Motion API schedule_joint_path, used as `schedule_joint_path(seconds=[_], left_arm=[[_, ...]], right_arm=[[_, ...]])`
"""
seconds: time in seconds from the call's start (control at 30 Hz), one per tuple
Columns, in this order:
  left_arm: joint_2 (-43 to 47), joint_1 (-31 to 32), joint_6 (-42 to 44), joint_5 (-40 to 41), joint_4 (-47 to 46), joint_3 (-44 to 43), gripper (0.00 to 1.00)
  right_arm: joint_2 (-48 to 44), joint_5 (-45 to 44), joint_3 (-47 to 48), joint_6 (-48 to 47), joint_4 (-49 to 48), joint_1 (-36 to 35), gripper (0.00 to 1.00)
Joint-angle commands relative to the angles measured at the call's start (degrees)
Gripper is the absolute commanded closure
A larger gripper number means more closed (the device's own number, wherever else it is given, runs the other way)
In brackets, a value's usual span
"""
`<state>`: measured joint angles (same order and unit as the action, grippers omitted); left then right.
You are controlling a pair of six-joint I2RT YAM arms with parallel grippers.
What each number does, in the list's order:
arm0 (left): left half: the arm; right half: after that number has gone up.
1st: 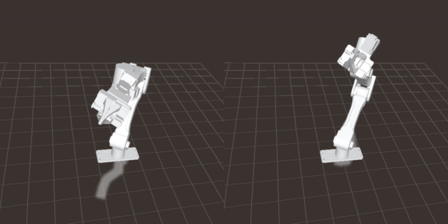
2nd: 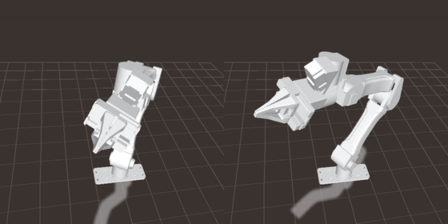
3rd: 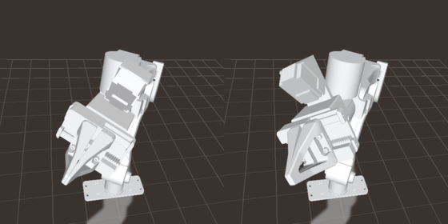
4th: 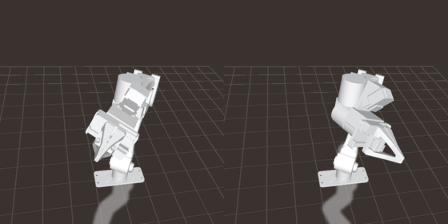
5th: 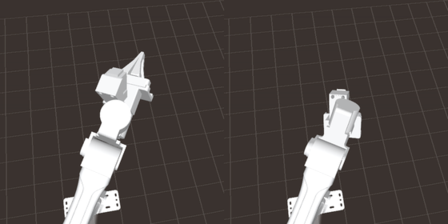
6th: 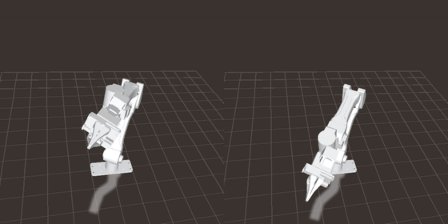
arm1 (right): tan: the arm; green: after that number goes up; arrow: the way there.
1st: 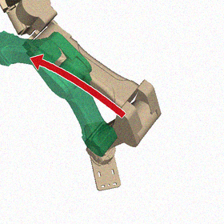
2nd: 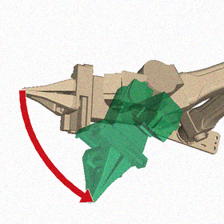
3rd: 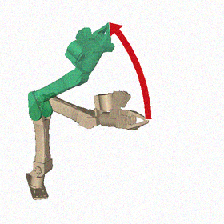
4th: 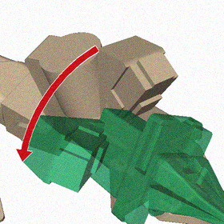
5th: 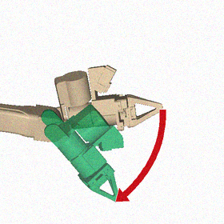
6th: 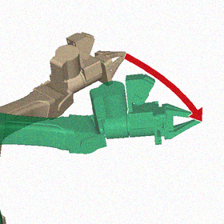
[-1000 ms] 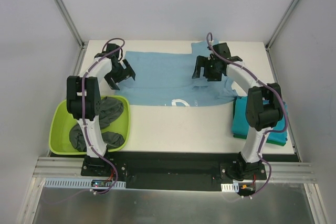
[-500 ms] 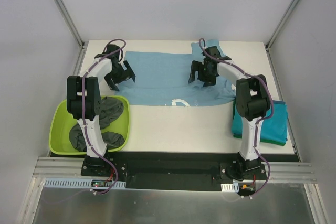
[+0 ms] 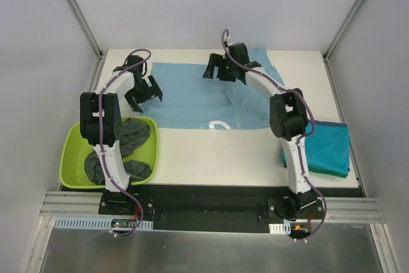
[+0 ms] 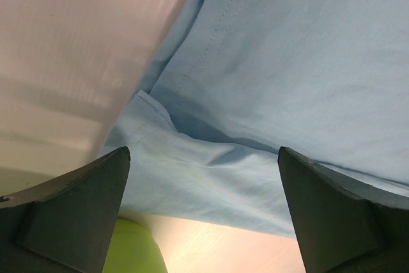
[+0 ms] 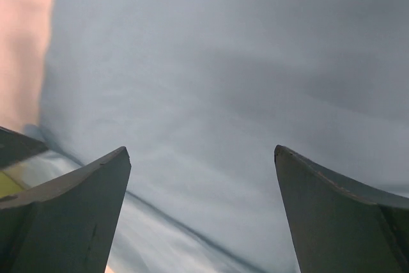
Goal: Fold and stack the t-shirts
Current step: Fold the flattened tshirt in 1/3 of the way
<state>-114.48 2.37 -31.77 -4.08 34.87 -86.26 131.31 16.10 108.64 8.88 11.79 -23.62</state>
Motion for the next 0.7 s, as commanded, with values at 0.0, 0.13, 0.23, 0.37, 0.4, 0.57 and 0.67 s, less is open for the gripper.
schedule_joint_path(seconds=[0.0,0.13,0.23,0.37,0.4,0.57,0.67], left_arm=[[2.1,-0.6,1.8,-0.6,0.5,0.6,0.01],[3.2,-0.5,2.1,-1.2,0.4,0.8,0.01],[4.1,-0.5,2.3,-2.5,0.0,0.8,0.01],[5.8,-0.3,2.0,-4.4,-0.6,0.9,0.01],[6.3,-0.1,1.9,-5.1,-1.0,0.9,0.01],[4.4,1.8,1.6,-8.9,-2.4,-0.3,0.01],[1.5,2.0,1.5,-10.9,-3.0,-1.4,0.01]], right_arm=[[5.4,3.0,12.7,0.4,0.3,-2.7,0.04],[-1.4,-4.8,7.8,-3.9,4.4,-2.5,0.04],[-10.3,-9.8,-2.5,-6.7,6.5,-2.1,0.04],[-22.2,-13.8,-16.7,-5.9,13.9,0.9,0.04],[-24.4,-13.7,-19.9,-5.4,15.8,2.3,0.04],[-31.2,-15.2,-32.0,-3.5,19.8,8.9,0.04],[-31.6,-14.6,-34.5,-3.7,19.5,11.8,0.04]])
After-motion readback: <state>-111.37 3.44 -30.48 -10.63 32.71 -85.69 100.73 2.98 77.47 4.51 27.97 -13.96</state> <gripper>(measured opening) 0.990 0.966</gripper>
